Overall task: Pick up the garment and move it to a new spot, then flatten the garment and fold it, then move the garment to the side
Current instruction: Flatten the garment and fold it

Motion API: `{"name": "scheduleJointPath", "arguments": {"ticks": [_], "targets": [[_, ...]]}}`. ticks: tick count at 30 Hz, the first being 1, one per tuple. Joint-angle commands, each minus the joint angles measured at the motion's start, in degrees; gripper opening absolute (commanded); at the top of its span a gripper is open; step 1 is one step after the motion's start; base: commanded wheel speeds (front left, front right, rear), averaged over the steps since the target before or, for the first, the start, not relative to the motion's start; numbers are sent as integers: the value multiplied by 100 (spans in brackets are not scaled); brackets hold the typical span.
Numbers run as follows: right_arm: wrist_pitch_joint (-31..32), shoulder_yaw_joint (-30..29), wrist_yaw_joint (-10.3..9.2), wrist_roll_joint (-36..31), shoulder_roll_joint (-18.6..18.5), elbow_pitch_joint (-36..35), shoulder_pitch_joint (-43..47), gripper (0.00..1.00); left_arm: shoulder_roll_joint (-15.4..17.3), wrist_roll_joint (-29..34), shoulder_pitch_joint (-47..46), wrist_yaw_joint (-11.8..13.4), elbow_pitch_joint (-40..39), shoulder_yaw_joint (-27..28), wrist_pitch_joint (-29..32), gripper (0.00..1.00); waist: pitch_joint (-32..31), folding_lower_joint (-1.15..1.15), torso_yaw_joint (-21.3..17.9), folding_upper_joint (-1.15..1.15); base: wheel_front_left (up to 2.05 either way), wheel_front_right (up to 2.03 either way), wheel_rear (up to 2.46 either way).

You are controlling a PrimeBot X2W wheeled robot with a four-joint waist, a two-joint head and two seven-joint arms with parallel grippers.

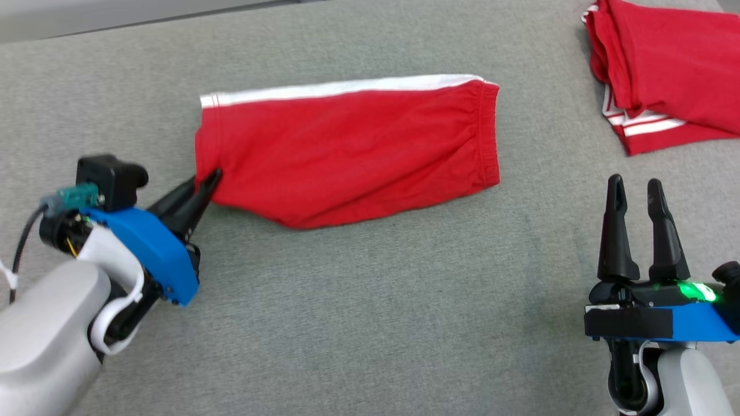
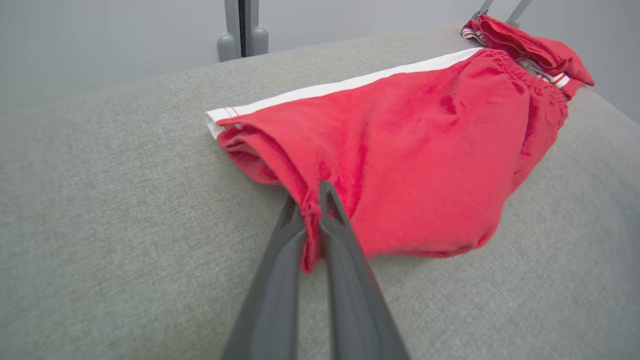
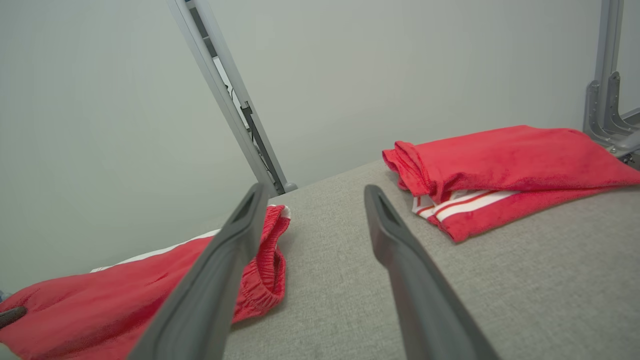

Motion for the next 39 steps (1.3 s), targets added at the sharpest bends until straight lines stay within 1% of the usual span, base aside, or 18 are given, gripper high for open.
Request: {"name": "scheduleJointPath", "arguments": {"ticks": [1,7,8,9,10,12,15,17,20,22,25,29,32,35,39], "targets": [[-26,-49,-3,-55,-5,33,116,100,83,-25,206,110,-121,-8,-68,0,-172,0,182,0,0,0,0],[-26,-143,-3,-106,-5,197,279,100,150,-164,850,420,-516,-43,-255,0,-308,0,366,0,0,0,0],[-26,-114,-3,-118,-5,235,288,100,142,-125,920,486,-521,-53,-326,49,-314,0,376,0,0,0,0],[-26,-96,-3,-126,-6,266,292,100,84,-144,999,547,-509,-25,-425,100,-330,0,386,0,0,0,0],[-26,-58,-3,-129,-6,326,295,100,14,-194,1087,568,-497,-2,-521,100,-343,0,394,0,0,0,0],[-26,8,-3,-99,-6,410,273,100,-24,-81,1179,642,-397,-22,-729,100,-383,0,402,0,0,0,0],[-26,34,-3,-179,-6,465,219,100,-197,-83,1302,736,-224,108,-1110,100,-456,0,433,0,0,0,0],[-26,28,-3,-245,-6,463,187,100,-304,12,1371,800,-133,230,-1291,100,-522,0,471,0,0,0,0],[-26,59,-3,-390,-5,472,153,100,-433,295,1492,949,-79,505,-1400,100,-643,0,534,0,0,0,0],[-26,92,-3,-486,-5,479,135,100,-564,646,1591,1086,-218,887,-1417,100,-724,0,588,0,0,0,0],[-26,143,-3,-597,-7,483,103,100,-783,1180,1964,1201,-447,1553,-1408,100,-848,0,658,0,0,0,0],[-26,143,-3,-835,-6,464,151,100,-1130,2030,2471,1209,-844,2379,-1410,100,-1027,0,765,0,0,0,0],[-26,130,-3,-858,-6,470,247,100,-1428,2495,2890,1148,-1083,2992,-1411,100,-1140,0,826,0,0,0,0],[-26,129,-3,-910,-6,462,347,100,-1738,2937,3246,1057,-1325,3554,-1411,100,-1227,0,875,0,0,0,0],[-26,104,-3,-1005,-6,448,498,100,-2134,3396,3694,823,-1503,4137,-1408,100,-1313,0,924,0,0,0,0]]}}
